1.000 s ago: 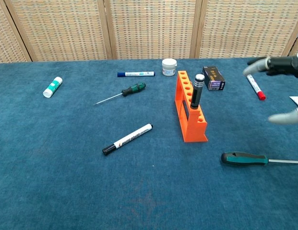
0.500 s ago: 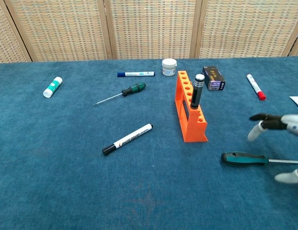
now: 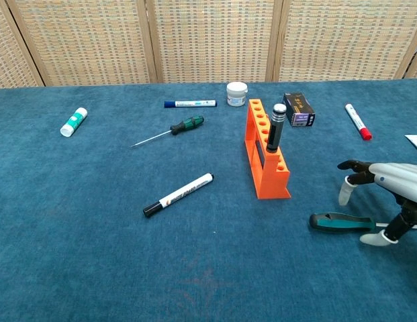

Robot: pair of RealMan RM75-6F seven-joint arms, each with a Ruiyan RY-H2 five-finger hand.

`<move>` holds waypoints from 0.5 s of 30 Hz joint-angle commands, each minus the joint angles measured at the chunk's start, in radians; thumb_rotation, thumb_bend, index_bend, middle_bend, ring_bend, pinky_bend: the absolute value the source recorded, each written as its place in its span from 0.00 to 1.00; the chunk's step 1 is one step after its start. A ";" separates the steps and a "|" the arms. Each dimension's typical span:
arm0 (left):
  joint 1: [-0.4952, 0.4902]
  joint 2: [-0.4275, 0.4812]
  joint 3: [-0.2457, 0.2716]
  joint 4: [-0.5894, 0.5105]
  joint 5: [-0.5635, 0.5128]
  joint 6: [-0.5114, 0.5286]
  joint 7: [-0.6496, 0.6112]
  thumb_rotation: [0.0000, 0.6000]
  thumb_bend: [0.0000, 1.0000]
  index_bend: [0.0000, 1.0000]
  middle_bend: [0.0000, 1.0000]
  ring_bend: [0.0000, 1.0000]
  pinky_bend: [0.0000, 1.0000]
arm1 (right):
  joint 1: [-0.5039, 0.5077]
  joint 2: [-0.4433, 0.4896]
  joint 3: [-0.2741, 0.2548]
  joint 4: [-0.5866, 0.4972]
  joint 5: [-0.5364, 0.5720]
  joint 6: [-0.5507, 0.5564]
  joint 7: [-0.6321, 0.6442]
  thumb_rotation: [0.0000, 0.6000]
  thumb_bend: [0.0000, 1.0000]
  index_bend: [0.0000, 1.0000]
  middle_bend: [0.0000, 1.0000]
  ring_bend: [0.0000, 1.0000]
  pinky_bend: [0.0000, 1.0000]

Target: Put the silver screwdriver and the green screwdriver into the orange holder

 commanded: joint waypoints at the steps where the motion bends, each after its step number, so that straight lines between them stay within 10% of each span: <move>1: -0.001 0.000 -0.002 0.000 -0.004 -0.004 0.000 1.00 0.00 0.00 0.00 0.00 0.00 | 0.003 -0.010 0.006 0.012 0.009 0.003 -0.011 1.00 0.21 0.41 0.00 0.00 0.00; 15: -0.004 -0.004 -0.005 -0.002 -0.012 -0.013 0.013 1.00 0.00 0.00 0.00 0.00 0.00 | 0.018 -0.045 0.009 0.037 0.032 -0.022 -0.030 1.00 0.24 0.43 0.00 0.00 0.00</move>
